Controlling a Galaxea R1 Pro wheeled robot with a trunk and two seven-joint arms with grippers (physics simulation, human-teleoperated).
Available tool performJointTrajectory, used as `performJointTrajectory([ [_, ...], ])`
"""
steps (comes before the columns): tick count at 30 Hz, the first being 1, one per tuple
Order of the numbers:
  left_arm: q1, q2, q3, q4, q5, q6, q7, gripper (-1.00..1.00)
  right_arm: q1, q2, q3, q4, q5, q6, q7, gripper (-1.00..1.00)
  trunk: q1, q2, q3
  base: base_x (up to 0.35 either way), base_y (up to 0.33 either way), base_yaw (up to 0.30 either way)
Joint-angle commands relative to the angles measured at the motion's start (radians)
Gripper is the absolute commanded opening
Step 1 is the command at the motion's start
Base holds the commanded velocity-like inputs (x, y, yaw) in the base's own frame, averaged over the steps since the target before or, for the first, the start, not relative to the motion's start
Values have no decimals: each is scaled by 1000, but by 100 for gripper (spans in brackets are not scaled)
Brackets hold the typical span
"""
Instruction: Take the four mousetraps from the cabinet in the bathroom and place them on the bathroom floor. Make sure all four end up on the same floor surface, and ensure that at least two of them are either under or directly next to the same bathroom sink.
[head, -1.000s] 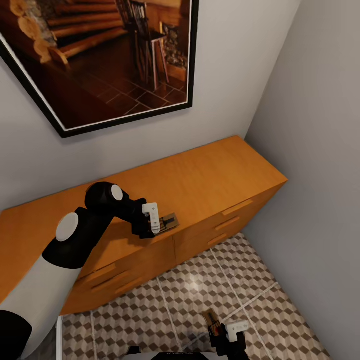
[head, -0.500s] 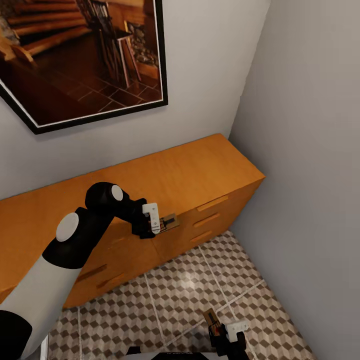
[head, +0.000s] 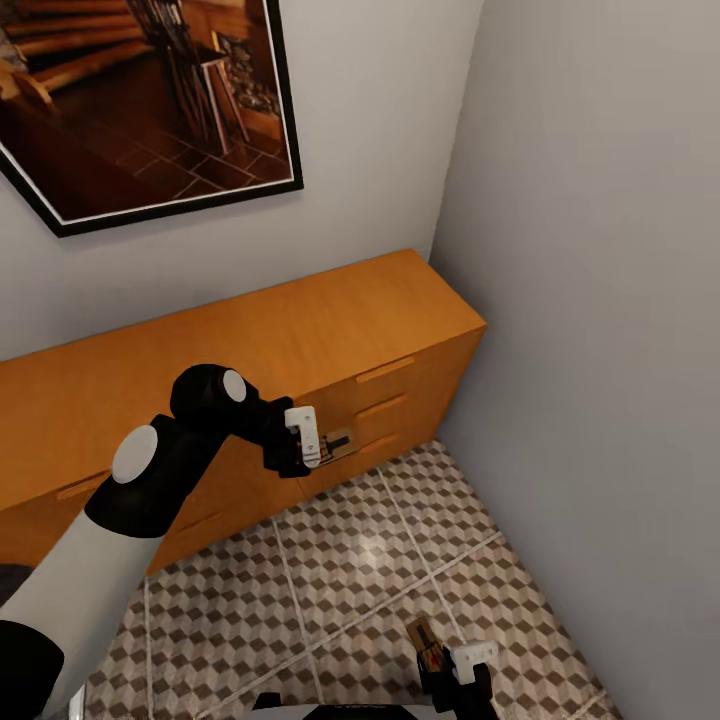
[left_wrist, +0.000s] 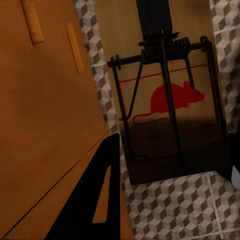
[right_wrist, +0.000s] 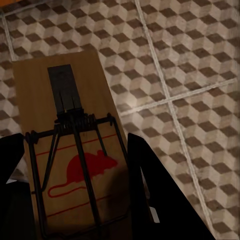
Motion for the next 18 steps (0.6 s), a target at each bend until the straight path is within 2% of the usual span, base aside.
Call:
performJointTrajectory([
  [1, -1, 1, -2, -1, -8, 7, -8, -100, -1, 0, 1, 1, 4, -3, -2, -100, 0, -2, -1, -286, -211, 0],
  [9, -1, 2, -5, 4, -7, 7, -8, -100, -1, 0, 1, 1, 4, -3, -3, -100, 0, -2, -1, -256, -196, 0],
  [18, 1, 22, -8, 42, -5, 7, -8, -100, -1, 0, 1, 2, 4, -3, -2, -100, 0, -2, -1, -38, -29, 0],
])
